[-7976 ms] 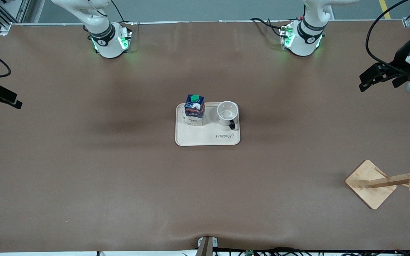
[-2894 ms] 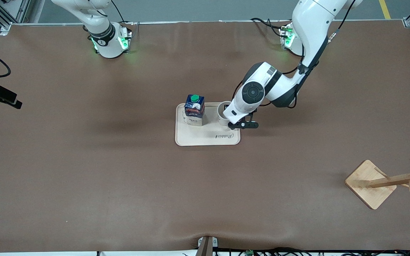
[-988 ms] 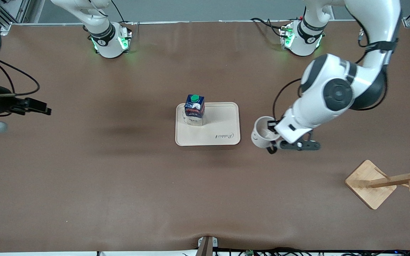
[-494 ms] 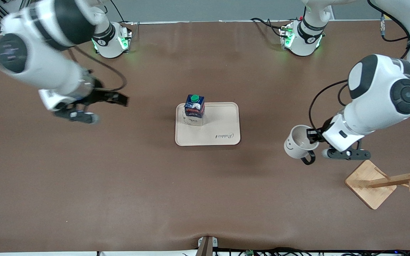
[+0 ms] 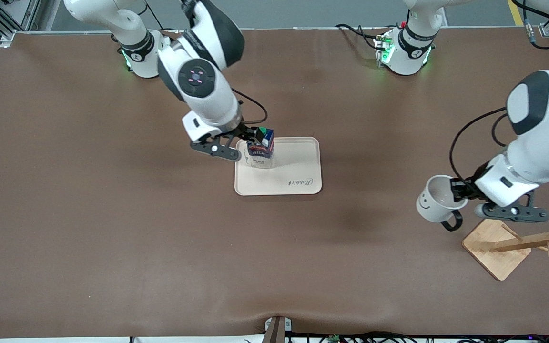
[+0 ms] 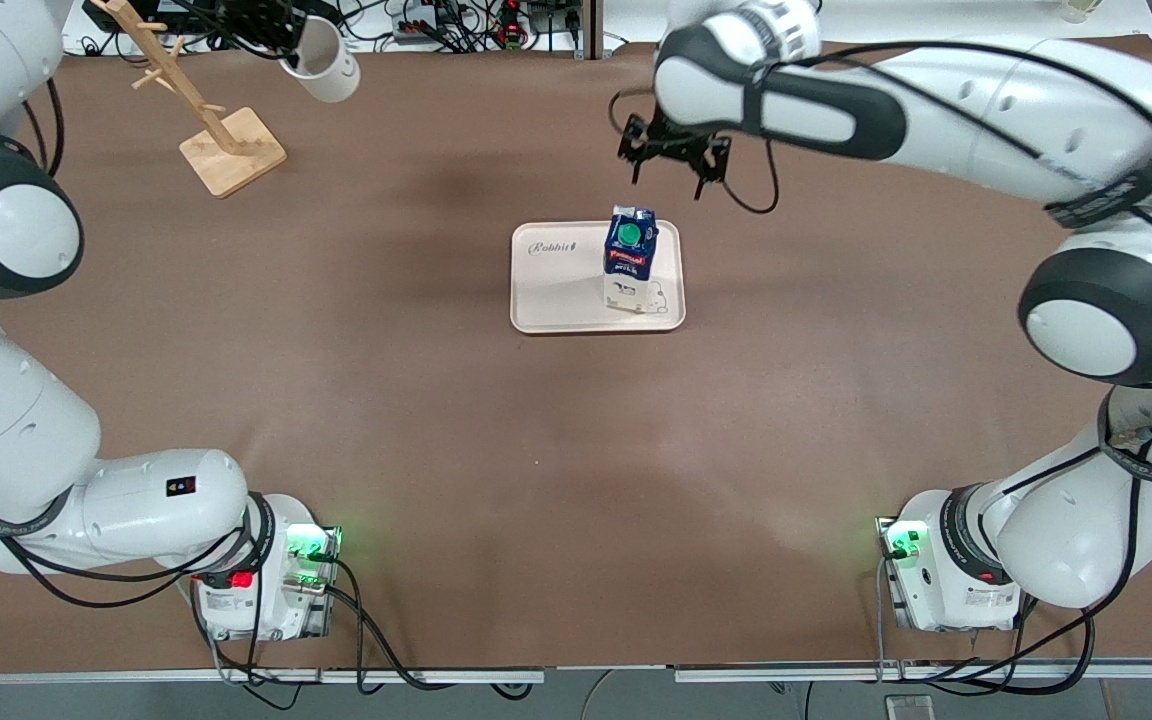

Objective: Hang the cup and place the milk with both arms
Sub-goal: 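Carry the mug toward the wooden stand while the right gripper grasps the milk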

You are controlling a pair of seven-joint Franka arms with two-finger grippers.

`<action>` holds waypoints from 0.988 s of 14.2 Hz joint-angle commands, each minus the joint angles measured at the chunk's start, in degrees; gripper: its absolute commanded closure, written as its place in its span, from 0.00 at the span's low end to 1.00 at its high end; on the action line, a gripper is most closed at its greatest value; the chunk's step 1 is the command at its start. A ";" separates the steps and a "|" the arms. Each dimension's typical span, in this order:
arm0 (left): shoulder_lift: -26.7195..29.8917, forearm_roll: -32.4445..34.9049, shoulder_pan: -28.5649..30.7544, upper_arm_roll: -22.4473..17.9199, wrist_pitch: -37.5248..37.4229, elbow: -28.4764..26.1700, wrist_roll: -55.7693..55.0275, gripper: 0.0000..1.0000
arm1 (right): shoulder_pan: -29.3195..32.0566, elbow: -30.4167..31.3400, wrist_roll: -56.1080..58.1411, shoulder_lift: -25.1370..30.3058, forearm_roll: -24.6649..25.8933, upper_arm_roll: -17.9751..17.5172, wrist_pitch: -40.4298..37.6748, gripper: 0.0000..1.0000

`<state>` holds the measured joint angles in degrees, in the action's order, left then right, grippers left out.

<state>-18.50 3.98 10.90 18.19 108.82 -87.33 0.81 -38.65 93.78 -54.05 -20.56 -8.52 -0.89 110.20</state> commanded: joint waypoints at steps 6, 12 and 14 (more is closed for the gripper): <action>-0.22 1.30 7.28 -0.61 -1.15 3.65 17.79 1.00 | -3.35 -0.44 -5.28 -2.02 1.04 0.89 3.80 0.00; 0.66 1.30 9.05 -0.61 -5.70 6.11 21.86 1.00 | -6.51 -0.09 -5.37 -5.62 4.36 0.97 6.09 0.00; 0.75 1.30 9.22 -0.61 -6.69 6.20 21.95 1.00 | -7.14 0.96 -7.11 -5.63 8.24 0.97 6.26 0.00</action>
<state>-18.32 4.13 20.12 17.41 104.39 -82.32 22.15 -44.46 94.06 -58.58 -26.25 -3.52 -0.75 116.01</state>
